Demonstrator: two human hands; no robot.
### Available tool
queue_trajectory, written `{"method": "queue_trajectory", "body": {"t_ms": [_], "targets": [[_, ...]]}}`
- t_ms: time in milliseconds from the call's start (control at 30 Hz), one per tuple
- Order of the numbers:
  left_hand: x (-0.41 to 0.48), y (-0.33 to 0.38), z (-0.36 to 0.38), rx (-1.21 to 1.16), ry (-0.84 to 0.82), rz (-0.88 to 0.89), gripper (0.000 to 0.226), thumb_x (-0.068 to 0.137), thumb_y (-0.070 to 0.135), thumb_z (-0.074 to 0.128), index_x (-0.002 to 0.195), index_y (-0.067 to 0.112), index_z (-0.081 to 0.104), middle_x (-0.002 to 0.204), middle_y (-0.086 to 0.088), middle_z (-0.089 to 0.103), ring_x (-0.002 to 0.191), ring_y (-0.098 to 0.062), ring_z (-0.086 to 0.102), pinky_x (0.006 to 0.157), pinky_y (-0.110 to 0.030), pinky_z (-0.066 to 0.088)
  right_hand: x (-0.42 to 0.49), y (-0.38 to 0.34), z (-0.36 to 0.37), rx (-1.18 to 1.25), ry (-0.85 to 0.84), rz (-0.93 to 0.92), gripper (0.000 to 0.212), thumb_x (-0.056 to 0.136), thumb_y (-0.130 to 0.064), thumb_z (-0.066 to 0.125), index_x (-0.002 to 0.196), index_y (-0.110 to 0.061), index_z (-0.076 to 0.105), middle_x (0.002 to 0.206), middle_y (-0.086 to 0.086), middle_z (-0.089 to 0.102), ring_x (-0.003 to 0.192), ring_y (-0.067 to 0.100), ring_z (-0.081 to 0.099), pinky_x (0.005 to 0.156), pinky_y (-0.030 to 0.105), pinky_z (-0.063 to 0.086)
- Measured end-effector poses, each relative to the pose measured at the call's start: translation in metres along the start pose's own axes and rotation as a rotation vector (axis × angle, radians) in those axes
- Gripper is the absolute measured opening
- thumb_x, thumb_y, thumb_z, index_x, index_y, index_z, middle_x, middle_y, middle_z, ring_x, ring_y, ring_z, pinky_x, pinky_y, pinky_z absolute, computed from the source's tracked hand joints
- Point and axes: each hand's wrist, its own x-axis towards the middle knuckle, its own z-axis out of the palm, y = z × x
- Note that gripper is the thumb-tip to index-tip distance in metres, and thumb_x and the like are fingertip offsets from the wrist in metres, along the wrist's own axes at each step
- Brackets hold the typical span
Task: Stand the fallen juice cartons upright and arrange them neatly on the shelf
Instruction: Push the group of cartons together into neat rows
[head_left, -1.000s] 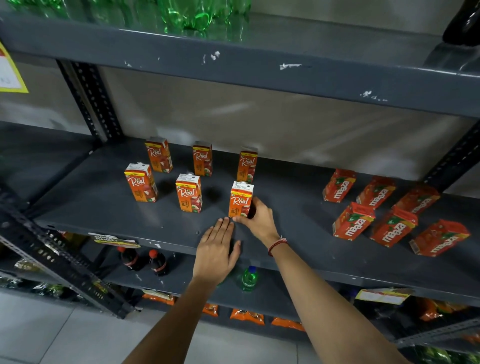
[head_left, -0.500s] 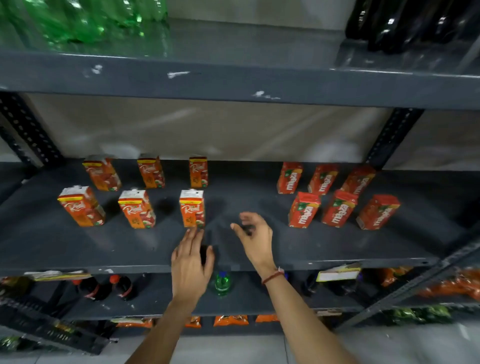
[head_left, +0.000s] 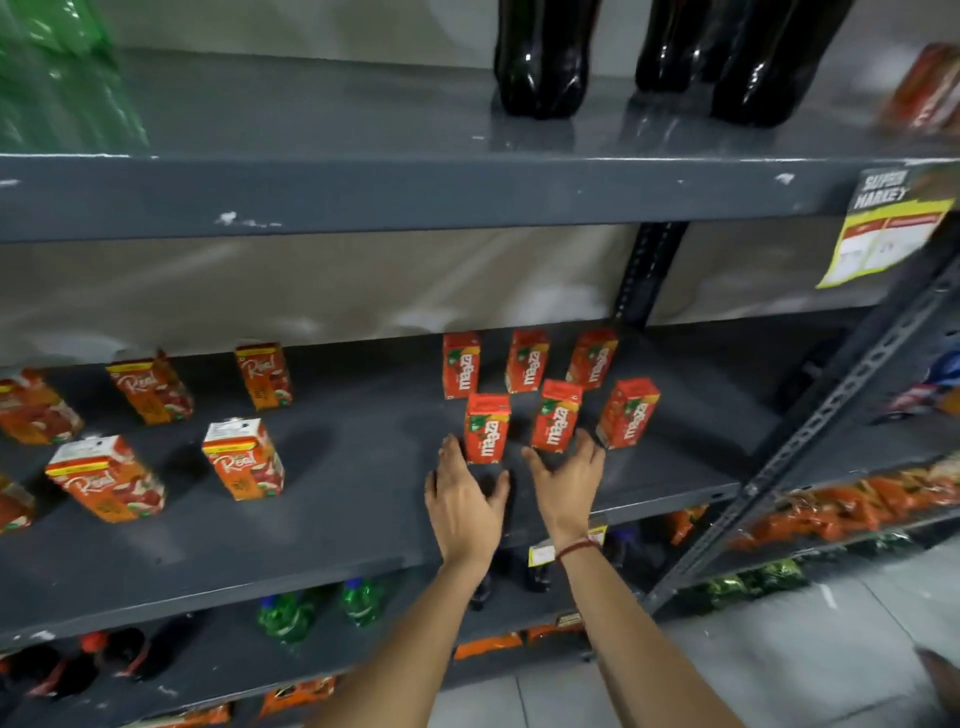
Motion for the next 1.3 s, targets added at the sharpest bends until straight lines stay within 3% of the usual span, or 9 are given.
{"method": "queue_trajectory", "body": {"t_ms": [167, 333, 467, 733, 1100, 1300], "targets": [[0.007, 0.011, 0.021, 0.012, 0.103, -0.125, 0.076, 0.076, 0.037, 0.073, 0.134, -0.002, 0.044, 0.130, -0.020, 0.055, 0.126, -0.030, 0.046, 0.109, -0.043, 0.022, 0.015, 0.002, 0.010, -0.040, -0.033, 0.017, 0.067, 0.072, -0.024, 0.078, 0.122, 0.004, 0.044, 0.119, 0.023, 0.053, 0.115, 0.036, 0.045, 0.097, 0.035, 0.034], [0.012, 0.011, 0.032, 0.047, 0.168, -0.196, 0.048, 0.076, 0.038, 0.071, 0.110, 0.005, 0.061, 0.115, -0.013, 0.066, 0.123, -0.024, 0.050, 0.109, -0.043, 0.022, 0.023, 0.004, 0.011, -0.054, -0.034, 0.006, 0.054, 0.076, -0.019, 0.074, 0.116, 0.002, 0.047, 0.117, 0.021, 0.054, 0.113, 0.034, 0.047, 0.096, 0.037, 0.039], [0.013, 0.011, 0.035, 0.064, 0.211, -0.219, 0.039, 0.075, 0.040, 0.069, 0.099, 0.010, 0.063, 0.104, -0.009, 0.069, 0.113, -0.022, 0.057, 0.108, -0.040, 0.022, 0.027, 0.005, 0.009, -0.024, -0.077, -0.006, 0.051, 0.070, -0.010, 0.076, 0.112, 0.004, 0.051, 0.113, 0.022, 0.057, 0.110, 0.035, 0.050, 0.095, 0.038, 0.042], [0.009, 0.011, 0.038, 0.082, 0.244, -0.275, 0.042, 0.074, 0.042, 0.068, 0.103, 0.011, 0.063, 0.099, -0.007, 0.071, 0.096, -0.024, 0.065, 0.109, -0.036, 0.020, 0.022, 0.013, 0.002, -0.025, -0.105, -0.040, 0.047, 0.066, -0.011, 0.076, 0.106, 0.003, 0.054, 0.106, 0.019, 0.060, 0.105, 0.032, 0.052, 0.092, 0.035, 0.041], [0.009, 0.008, 0.038, 0.091, 0.232, -0.235, 0.043, 0.075, 0.039, 0.069, 0.106, 0.011, 0.062, 0.100, -0.005, 0.070, 0.100, -0.022, 0.064, 0.108, -0.037, 0.020, 0.020, 0.014, 0.005, -0.058, -0.103, -0.041, 0.048, 0.069, -0.014, 0.074, 0.109, 0.000, 0.053, 0.108, 0.017, 0.058, 0.105, 0.031, 0.050, 0.095, 0.035, 0.039], [0.004, 0.008, 0.032, 0.075, 0.187, -0.217, 0.051, 0.076, 0.035, 0.072, 0.115, 0.006, 0.058, 0.113, -0.011, 0.066, 0.113, -0.023, 0.057, 0.108, -0.040, 0.024, 0.018, 0.015, 0.001, -0.067, -0.131, -0.040, 0.058, 0.072, -0.017, 0.076, 0.119, 0.001, 0.048, 0.118, 0.019, 0.055, 0.114, 0.032, 0.047, 0.099, 0.037, 0.038]]}}
